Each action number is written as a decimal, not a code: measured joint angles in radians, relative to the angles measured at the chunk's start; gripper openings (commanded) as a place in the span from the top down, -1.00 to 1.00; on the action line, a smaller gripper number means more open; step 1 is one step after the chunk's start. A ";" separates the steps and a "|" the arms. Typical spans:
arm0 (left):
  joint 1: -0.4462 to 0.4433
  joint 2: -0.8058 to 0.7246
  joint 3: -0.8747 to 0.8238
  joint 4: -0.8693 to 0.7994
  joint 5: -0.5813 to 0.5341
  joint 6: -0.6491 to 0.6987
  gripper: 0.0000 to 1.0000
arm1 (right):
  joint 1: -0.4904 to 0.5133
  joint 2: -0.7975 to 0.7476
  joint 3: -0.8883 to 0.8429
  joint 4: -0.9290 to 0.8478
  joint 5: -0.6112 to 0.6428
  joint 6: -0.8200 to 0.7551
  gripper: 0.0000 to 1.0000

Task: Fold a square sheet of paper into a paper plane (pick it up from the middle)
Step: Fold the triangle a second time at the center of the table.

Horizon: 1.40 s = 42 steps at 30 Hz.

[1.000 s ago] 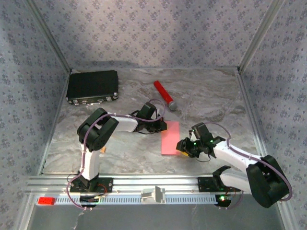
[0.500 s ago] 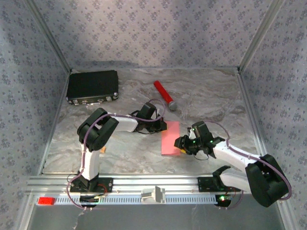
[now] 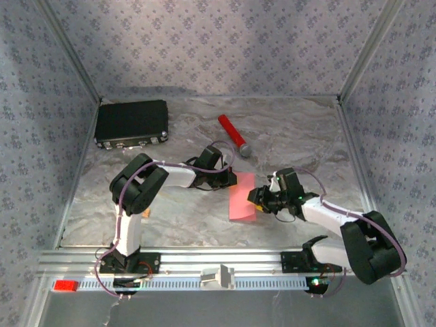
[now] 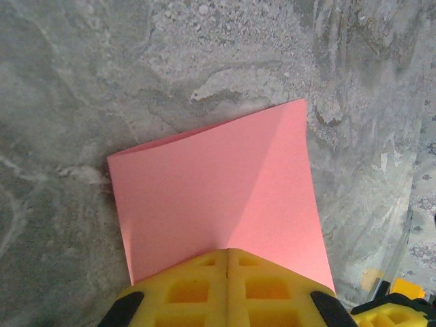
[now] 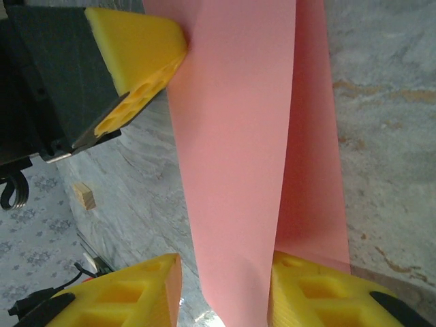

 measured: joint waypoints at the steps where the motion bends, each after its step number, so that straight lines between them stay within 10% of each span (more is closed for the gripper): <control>1: 0.000 0.000 0.000 0.000 0.000 0.000 0.96 | -0.006 0.004 0.000 0.006 -0.006 0.000 0.36; 18: 0.000 0.000 0.000 0.001 0.000 -0.003 0.89 | -0.054 0.089 -0.002 0.092 -0.066 -0.007 0.65; 32: 0.000 -0.132 -0.020 -0.053 -0.035 0.011 0.01 | -0.053 0.107 -0.018 0.139 -0.061 0.026 0.87; 42: 0.000 -0.400 -0.118 -0.096 -0.158 0.086 -0.03 | -0.040 0.100 -0.019 0.200 -0.026 0.114 0.83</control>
